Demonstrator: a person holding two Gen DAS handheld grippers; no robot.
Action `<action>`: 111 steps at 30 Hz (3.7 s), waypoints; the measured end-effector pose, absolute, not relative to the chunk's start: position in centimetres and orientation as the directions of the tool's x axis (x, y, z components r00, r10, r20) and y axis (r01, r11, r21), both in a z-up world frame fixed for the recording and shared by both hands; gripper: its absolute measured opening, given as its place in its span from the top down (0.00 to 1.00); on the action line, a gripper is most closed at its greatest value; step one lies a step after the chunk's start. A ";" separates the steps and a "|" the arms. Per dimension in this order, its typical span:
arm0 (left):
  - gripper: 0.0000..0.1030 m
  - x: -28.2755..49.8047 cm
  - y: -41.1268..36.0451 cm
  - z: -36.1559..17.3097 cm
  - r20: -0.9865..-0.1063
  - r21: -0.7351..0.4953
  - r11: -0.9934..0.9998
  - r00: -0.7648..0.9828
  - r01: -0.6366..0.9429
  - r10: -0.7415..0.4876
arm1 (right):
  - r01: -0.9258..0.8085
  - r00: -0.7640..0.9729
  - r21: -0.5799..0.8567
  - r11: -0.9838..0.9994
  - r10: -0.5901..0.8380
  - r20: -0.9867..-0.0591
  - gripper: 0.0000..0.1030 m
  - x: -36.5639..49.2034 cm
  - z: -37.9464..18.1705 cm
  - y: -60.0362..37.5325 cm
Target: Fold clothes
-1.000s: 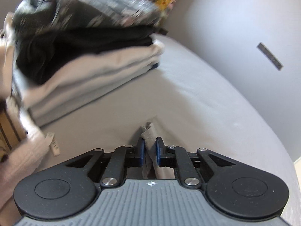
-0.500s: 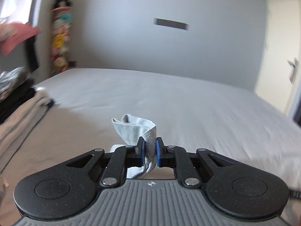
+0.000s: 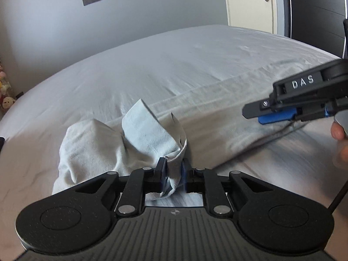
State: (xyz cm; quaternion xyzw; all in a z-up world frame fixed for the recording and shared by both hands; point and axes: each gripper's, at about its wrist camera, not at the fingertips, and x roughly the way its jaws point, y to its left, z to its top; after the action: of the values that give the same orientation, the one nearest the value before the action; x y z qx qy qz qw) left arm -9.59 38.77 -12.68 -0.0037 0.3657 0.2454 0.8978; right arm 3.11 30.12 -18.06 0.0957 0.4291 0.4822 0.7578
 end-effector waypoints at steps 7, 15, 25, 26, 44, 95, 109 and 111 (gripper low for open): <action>0.73 -9.5 39.0 -13.0 -0.676 0.115 0.908 0.638 -0.402 0.368 | -0.625 0.002 0.680 0.383 0.872 -0.490 0.62 2.6 -18.5 31.4; 0.65 -10.8 39.8 -11.6 -0.651 0.055 0.899 0.667 -0.435 0.363 | -0.597 -0.069 0.729 0.335 0.884 -0.462 0.62 2.3 -18.9 32.9; 0.65 -11.9 42.7 -9.7 -0.599 0.113 0.788 0.592 -0.605 0.540 | -0.700 -0.055 0.649 0.300 0.882 -0.467 0.75 0.5 -17.9 35.9; 0.65 -11.9 43.4 -9.6 -0.603 0.123 0.763 0.562 -0.635 0.565 | -0.713 -0.050 0.635 0.298 0.881 -0.470 0.75 0.3 -17.9 36.4; 0.82 -14.7 48.9 -12.3 -0.704 0.140 0.667 0.400 -0.732 0.586 | -0.777 -0.001 0.544 0.316 0.864 -0.503 0.86 -0.2 -19.5 41.4; 0.79 -19.5 49.7 -8.1 -0.649 0.001 0.569 0.432 -0.822 0.626 | -0.564 -0.197 0.773 0.289 0.862 -0.466 0.93 1.0 -18.4 38.8; 0.74 -24.1 50.8 -7.3 -0.719 -0.154 0.530 0.463 -0.834 0.519 | -0.779 -0.027 0.536 0.326 0.836 -0.548 0.94 -4.4 -1.8 43.6; 0.73 -24.2 50.6 -7.1 -0.709 -0.171 0.545 0.487 -0.821 0.510 | -0.818 0.014 0.470 0.333 0.828 -0.561 0.94 -5.1 1.8 44.5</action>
State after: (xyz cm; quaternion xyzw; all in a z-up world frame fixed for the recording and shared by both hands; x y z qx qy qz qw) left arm -24.24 50.58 -7.13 -0.2537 0.3060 0.4037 0.8240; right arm -5.08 44.51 1.81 0.0062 0.3990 0.5777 0.7121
